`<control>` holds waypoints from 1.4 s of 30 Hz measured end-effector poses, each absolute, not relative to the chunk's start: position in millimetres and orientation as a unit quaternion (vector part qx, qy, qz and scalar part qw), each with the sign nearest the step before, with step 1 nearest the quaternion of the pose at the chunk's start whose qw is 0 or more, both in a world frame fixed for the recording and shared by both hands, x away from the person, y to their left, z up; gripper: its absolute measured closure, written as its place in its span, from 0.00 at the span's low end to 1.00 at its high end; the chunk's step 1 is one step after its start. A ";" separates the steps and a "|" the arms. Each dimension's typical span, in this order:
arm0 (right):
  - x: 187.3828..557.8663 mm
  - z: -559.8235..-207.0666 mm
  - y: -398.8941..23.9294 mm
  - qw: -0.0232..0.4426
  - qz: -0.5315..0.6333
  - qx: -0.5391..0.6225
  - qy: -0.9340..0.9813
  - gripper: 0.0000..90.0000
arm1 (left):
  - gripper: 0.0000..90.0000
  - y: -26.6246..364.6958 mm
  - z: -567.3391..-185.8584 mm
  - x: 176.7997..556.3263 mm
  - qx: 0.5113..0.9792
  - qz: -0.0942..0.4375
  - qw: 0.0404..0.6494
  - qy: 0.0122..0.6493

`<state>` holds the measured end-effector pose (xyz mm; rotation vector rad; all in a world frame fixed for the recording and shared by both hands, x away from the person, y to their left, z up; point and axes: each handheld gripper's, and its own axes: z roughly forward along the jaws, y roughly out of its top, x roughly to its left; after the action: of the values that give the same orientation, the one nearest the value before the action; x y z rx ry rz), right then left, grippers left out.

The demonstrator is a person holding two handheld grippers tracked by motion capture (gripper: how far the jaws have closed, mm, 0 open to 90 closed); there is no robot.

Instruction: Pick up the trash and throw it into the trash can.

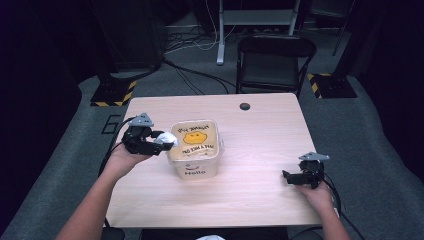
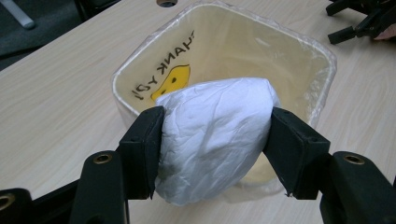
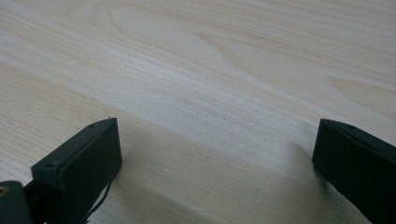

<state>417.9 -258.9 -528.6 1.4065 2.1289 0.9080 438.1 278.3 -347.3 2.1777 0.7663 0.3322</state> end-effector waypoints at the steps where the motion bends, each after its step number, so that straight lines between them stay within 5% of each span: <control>1: 417.9 -528.6 -258.9 0.215 0.327 0.507 0.768 0.01 | 0.44 275.5 -347.6 439.3 0.858 0.130 0.395 0.303; 42: 417.1 -528.5 -257.5 0.214 0.328 0.518 0.760 0.01 | 0.44 209.6 -396.4 482.1 0.874 0.096 0.370 0.299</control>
<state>417.1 -257.5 -528.5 1.4367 2.1102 0.9114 482.1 209.6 -396.4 2.2433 0.7671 0.2453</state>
